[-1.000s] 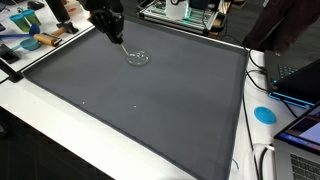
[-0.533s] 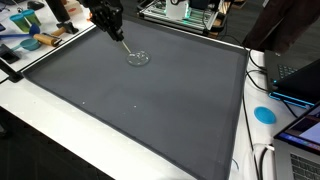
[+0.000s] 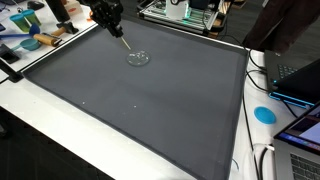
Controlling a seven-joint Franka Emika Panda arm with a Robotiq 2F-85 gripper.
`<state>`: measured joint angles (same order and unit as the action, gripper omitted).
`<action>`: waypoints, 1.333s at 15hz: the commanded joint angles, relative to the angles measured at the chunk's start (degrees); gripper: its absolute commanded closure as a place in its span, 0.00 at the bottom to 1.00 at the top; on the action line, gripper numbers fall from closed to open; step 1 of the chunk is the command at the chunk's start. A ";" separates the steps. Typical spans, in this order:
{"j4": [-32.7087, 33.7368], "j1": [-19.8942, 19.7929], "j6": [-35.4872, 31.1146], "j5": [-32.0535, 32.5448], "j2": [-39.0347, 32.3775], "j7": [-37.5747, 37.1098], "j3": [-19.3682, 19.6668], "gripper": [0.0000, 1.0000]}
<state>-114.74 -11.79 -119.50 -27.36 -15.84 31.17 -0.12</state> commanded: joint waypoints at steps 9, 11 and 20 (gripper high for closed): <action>-4.35 -0.36 -4.17 -2.75 2.20 3.32 0.78 0.97; -4.60 -0.22 -4.57 -2.43 2.32 2.87 0.80 0.97; -4.61 1.39 -5.22 0.71 3.51 -0.61 1.11 0.97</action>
<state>-117.40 -11.34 -123.21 -28.20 -14.11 32.48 0.54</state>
